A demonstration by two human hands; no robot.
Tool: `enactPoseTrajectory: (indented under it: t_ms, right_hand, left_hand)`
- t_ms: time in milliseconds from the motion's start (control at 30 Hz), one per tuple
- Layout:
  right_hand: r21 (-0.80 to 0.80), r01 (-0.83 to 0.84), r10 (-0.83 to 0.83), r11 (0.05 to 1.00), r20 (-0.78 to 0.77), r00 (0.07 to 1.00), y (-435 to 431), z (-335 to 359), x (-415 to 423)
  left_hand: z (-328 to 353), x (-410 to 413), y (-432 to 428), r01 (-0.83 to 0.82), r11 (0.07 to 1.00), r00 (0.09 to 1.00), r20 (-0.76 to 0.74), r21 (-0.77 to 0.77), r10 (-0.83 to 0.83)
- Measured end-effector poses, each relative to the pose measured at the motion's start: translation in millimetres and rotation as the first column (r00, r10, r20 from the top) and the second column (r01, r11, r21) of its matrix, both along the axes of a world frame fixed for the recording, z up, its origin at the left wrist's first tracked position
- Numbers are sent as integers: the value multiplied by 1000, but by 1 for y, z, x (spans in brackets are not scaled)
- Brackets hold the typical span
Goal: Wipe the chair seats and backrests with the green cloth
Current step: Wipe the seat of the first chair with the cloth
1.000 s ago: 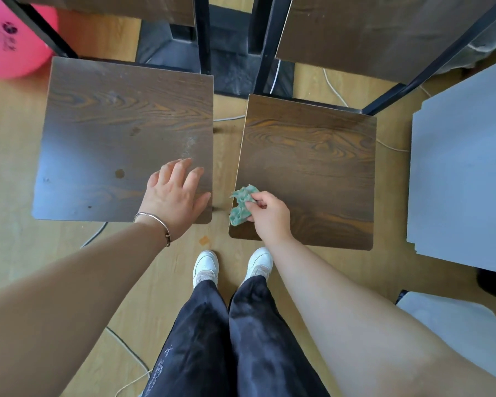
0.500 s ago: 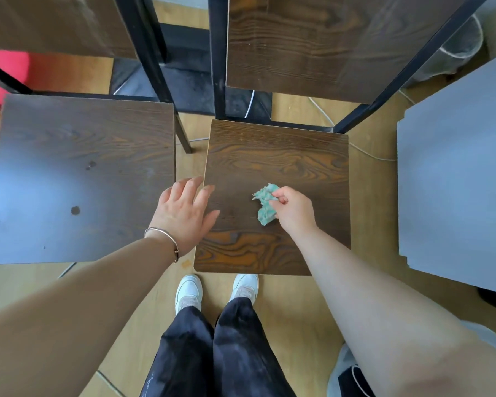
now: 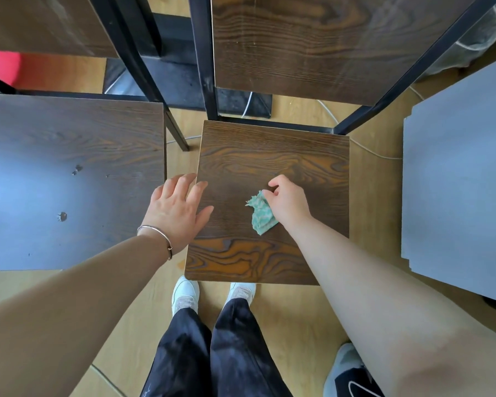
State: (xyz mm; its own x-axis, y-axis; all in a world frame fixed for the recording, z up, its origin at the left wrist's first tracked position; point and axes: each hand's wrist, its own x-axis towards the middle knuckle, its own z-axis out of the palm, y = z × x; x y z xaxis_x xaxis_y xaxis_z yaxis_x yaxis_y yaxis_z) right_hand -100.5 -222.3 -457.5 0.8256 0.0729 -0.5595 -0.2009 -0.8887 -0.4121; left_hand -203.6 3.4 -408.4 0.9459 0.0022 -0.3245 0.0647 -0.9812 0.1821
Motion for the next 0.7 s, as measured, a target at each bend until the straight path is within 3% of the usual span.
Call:
enactPoseTrajectory:
  t_ms: [133,267,600,700]
  right_hand:
    - [-94,20,-17,995,36,999,1,1,2]
    - [-83,-47,49,995,24,999,-3,-4,-8]
    - [99,96,-104,991,85,991,-12,7,-23]
    - [218,149,-160,964,31,987,-21,17,-28]
  left_hand:
    - [-2,-4,0,-15,1000,1000,-1,-3,15]
    - [-5,-11,-4,-17,1000,1000,6,-13,17]
    - [-3,-15,-11,2,1000,1000,18,-13,-2]
    - [-2,-13,-15,14,1000,999,30,-14,-13]
